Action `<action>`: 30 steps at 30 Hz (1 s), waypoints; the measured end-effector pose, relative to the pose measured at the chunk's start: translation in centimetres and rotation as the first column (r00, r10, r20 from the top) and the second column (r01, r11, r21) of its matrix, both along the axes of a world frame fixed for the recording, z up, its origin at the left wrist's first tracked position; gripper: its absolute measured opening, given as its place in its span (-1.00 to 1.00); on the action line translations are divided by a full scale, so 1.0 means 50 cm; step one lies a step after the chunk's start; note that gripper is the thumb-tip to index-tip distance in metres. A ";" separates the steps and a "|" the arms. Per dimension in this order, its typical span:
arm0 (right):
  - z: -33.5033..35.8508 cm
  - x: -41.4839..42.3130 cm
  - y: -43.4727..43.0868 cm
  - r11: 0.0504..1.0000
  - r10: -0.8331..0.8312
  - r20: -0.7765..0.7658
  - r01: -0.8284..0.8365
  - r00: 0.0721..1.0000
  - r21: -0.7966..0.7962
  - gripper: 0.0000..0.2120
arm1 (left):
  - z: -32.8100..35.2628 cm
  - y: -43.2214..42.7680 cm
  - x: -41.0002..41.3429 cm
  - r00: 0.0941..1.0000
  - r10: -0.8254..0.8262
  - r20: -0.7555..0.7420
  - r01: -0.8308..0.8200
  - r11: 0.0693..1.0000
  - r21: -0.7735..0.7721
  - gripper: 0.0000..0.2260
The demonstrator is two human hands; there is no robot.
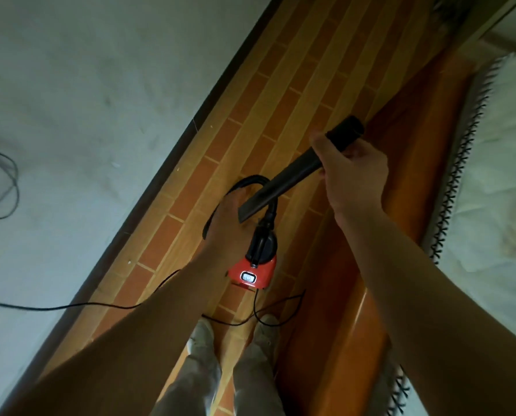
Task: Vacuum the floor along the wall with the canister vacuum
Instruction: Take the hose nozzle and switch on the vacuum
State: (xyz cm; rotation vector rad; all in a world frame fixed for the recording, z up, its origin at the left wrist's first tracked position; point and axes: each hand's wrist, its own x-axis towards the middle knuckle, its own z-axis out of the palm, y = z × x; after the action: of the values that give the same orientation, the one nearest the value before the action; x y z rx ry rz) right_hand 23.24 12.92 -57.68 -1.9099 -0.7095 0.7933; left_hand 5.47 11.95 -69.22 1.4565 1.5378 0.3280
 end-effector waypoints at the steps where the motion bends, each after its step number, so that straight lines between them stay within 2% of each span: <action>1: 0.043 -0.003 -0.007 1.000 0.016 0.025 -0.016 1.000 0.006 -0.84 | 0.042 0.004 0.015 0.999 -0.050 0.008 0.050 0.998 0.032 -0.54; 4: 0.153 -0.013 -0.030 0.997 0.073 0.116 -0.074 0.991 0.006 -0.80 | 0.167 0.008 0.056 0.986 -0.165 0.026 0.162 0.981 0.108 -0.52; 6: 0.212 -0.015 -0.047 0.996 0.084 0.136 -0.085 0.987 0.005 -0.77 | 0.236 0.008 0.070 0.978 -0.205 0.027 0.199 0.968 0.152 -0.59; 12: 0.330 0.003 -0.095 0.973 0.230 0.015 -0.231 0.973 0.009 -0.69 | 0.387 0.026 0.049 0.951 -0.308 -0.008 0.304 0.934 0.189 -0.81; 17: 0.357 0.021 -0.117 0.942 0.319 -0.021 -0.320 0.947 -0.105 -0.53 | 0.483 0.060 0.036 0.945 -0.326 -0.026 0.322 0.915 0.242 -0.69; 23: 0.312 0.004 -0.111 0.867 0.452 -0.080 -0.458 0.889 -0.196 -0.43 | 0.549 0.086 0.045 0.821 -0.544 -0.174 0.570 0.795 0.209 -0.68; 28: 0.305 0.000 -0.079 0.816 0.568 0.051 -0.555 0.821 -0.161 -0.34 | 0.589 0.098 0.035 0.811 -0.557 -0.181 0.583 0.742 0.330 -0.69; 30: 0.319 -0.002 -0.061 0.785 0.618 0.114 -0.603 0.778 -0.139 -0.38 | 0.606 0.099 0.028 0.824 -0.536 -0.185 0.564 0.742 0.361 -0.70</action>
State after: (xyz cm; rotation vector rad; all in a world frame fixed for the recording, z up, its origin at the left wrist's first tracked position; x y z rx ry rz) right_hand 23.16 9.88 -41.71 -1.8429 -1.4637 1.0958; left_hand 6.88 16.89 -38.92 2.1968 1.0412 0.2405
